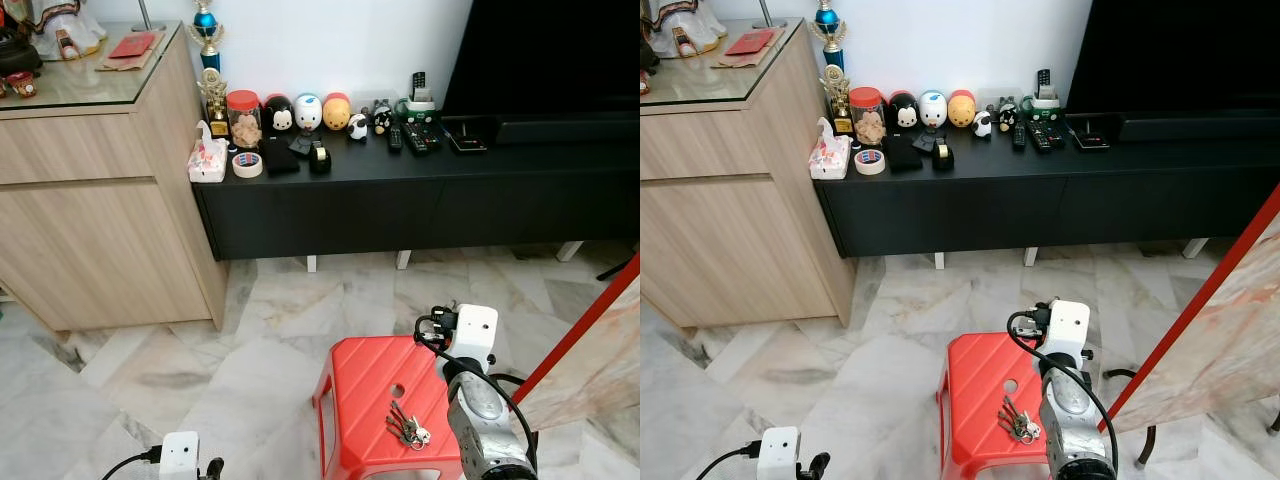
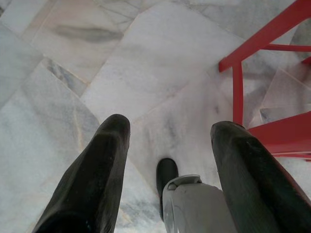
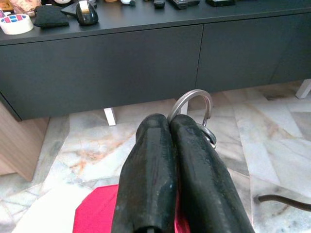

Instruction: Hang keys on a hook

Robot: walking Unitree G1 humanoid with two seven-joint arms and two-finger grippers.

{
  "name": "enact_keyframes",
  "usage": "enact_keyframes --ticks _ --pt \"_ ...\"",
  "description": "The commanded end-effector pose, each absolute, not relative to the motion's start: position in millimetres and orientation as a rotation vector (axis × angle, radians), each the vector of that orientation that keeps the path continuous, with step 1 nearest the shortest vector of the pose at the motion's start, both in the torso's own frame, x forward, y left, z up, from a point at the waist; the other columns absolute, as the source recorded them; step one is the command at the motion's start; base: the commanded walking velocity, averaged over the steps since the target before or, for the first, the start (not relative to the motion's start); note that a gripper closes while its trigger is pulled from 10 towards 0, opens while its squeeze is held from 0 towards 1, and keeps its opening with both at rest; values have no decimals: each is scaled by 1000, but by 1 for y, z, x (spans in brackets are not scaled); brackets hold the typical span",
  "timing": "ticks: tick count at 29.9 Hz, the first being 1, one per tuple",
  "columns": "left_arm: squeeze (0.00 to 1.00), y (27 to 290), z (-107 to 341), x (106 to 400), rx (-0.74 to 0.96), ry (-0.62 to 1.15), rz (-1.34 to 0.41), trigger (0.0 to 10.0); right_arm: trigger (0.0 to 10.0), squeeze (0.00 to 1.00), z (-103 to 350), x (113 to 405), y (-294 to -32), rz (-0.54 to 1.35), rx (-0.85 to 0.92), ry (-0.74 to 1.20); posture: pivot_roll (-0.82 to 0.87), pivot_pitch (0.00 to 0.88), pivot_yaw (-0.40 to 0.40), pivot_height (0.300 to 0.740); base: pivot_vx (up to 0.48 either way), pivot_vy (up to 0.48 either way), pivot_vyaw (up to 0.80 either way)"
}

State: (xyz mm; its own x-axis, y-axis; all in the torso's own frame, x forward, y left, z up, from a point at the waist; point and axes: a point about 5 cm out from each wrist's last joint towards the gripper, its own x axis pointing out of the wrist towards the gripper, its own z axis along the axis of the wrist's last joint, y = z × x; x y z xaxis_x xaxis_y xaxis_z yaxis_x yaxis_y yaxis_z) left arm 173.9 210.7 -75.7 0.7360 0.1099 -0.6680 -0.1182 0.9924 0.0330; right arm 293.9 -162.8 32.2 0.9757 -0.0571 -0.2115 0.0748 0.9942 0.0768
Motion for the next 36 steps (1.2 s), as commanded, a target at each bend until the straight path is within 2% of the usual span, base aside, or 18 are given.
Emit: enact_keyframes --ticks 1,17,36 --pt "0 210 -80 166 -22 767 131 10000 10000 0 35 297 -162 -66 84 208 47 0 -54 740 -251 0 0" --pt "0 212 -84 158 -12 804 120 10000 10000 0 33 297 -160 -68 88 218 49 0 -55 740 -279 0 0" --pt "0 213 -88 151 9 860 108 10000 10000 0 32 297 -160 -70 87 225 54 0 -55 740 0 0 0"
